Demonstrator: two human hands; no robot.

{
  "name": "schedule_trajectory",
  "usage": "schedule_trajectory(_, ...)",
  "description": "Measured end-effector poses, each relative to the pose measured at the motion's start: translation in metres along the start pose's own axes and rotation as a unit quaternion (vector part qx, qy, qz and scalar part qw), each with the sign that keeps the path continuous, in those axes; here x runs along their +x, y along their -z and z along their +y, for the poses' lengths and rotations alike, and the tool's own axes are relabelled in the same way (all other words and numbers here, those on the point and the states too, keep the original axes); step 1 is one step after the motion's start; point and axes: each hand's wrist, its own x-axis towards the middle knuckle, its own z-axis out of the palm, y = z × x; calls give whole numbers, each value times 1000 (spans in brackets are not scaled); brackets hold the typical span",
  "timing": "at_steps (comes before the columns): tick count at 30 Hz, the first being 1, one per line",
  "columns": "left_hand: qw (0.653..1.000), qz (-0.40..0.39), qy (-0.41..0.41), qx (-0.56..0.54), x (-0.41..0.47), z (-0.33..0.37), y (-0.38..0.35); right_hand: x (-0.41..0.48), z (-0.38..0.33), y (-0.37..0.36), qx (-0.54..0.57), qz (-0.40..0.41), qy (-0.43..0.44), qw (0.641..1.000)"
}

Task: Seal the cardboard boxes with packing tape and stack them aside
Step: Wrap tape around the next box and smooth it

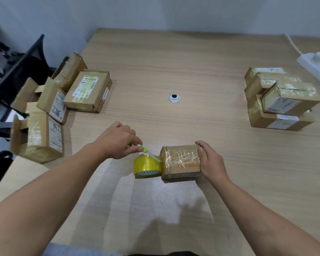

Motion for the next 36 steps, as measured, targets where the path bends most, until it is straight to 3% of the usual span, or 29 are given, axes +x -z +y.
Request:
schedule_trajectory(12,999,21,25,33,7,2,-3,0,0,0,4,0,0,1000)
schedule_trajectory(17,996,13,82,34,7,1,-6,0,-1,0,0,-3,-4,1000)
schedule_trajectory(23,987,-19,148,-58,-4,-1,-22,-1,-1,1,-6,-3,-4,1000)
schedule_trajectory(27,960,-23,242,-136,-17,-7,-46,-1,-1,0,-9,-1,-4,1000)
schedule_trajectory(31,916,-81,334,-208,-22,-1,-76,-1,-3,0,-9,0,-9,1000)
schedule_trajectory(36,890,-93,376,-240,-24,21,-104,-2,-4,1,-13,6,-4,1000)
